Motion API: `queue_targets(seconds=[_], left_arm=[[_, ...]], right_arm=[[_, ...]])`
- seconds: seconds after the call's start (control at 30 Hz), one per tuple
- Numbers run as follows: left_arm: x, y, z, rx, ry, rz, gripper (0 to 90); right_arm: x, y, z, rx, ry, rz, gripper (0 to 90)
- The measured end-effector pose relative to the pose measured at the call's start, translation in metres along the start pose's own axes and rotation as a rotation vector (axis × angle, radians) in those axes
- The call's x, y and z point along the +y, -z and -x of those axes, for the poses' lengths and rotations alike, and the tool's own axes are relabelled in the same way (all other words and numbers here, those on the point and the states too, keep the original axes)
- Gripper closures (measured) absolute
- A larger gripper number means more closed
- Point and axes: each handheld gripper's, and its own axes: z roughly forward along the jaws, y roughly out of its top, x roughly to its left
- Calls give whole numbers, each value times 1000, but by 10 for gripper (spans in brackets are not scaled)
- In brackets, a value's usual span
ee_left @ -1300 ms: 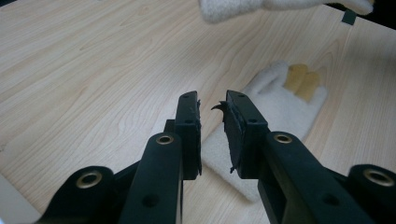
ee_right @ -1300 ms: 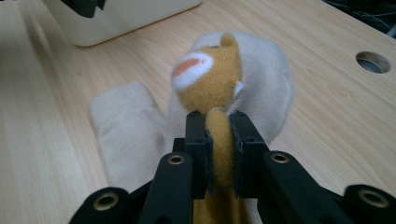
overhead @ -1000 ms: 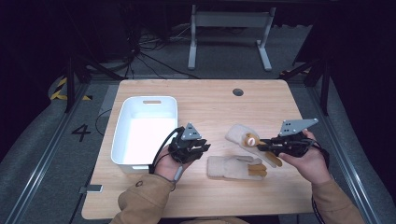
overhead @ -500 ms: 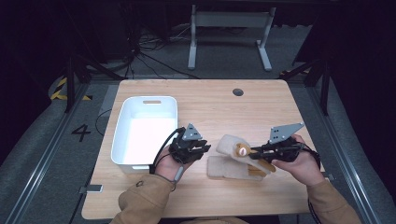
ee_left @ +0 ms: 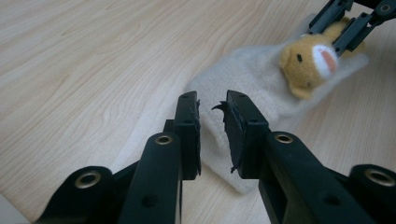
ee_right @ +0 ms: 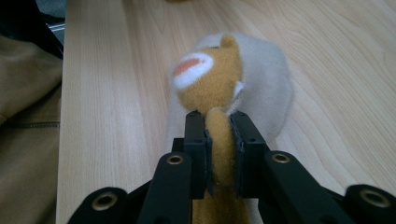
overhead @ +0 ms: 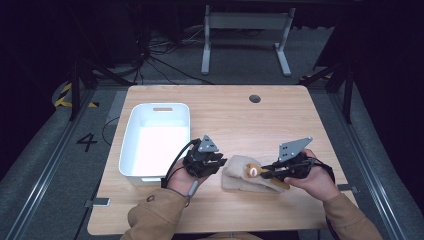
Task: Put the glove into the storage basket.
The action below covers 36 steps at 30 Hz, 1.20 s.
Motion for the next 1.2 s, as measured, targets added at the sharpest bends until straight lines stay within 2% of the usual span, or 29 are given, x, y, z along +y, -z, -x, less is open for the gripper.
queue_targets(seconds=[0.07, 0.2, 0.3, 0.43, 0.47, 0.5, 0.57, 0.6, 0.67, 0.77, 0.8, 0.83, 0.87, 1.0, 1.07, 1.1, 1.2], left_arm=[[-1, -2, 1, -7, 6, -11, 753], [-4, -7, 1, -18, 19, -33, 742], [-6, -9, 2, -26, 12, -47, 731], [-12, -16, 3, -33, 26, -75, 693], [-16, -20, 4, -33, 29, -95, 687], [-17, -21, 6, -17, 13, -104, 676], [-18, -21, 9, -17, 13, -110, 673], [-19, -22, 11, -24, 13, -117, 673], [-21, -24, 17, -12, 0, -133, 661], [-22, -28, 20, -13, 5, -146, 650], [-24, -29, 21, -7, 23, -151, 650], [-24, -29, 21, -7, 23, -151, 657], [-26, -29, 22, -11, 28, -146, 658], [-33, -35, 26, -20, 51, -158, 625], [-34, -37, 27, -24, 49, -162, 620], [-35, -39, 29, -9, 36, -163, 600], [-37, -42, 29, -5, 28, -174, 591]], right_arm=[[-1, -3, -1, 4, 19, -15, 789], [-6, -12, 1, 11, 25, -38, 785], [-9, -14, 3, 15, 25, -47, 783], [-18, -19, 8, 9, 11, -62, 769], [-19, -20, 8, 7, 9, -64, 759], [-20, -20, 8, 7, 5, -63, 745], [-21, -21, 8, 4, 6, -65, 723], [-22, -22, 7, -5, 2, -70, 695], [-23, -23, 5, -12, -6, -74, 641], [-23, -21, 3, -28, -9, -66, 606], [-23, -16, 2, -42, -20, -52, 592], [-23, -16, 2, -42, -20, -52, 592], [-24, -9, 2, -56, -35, -33, 582], [-29, 3, 2, -80, -64, -19, 584], [-31, 6, 2, -84, -73, -17, 587], [-36, 10, 2, -94, -84, -21, 594], [-43, 14, 1, -108, -101, -30, 595]])
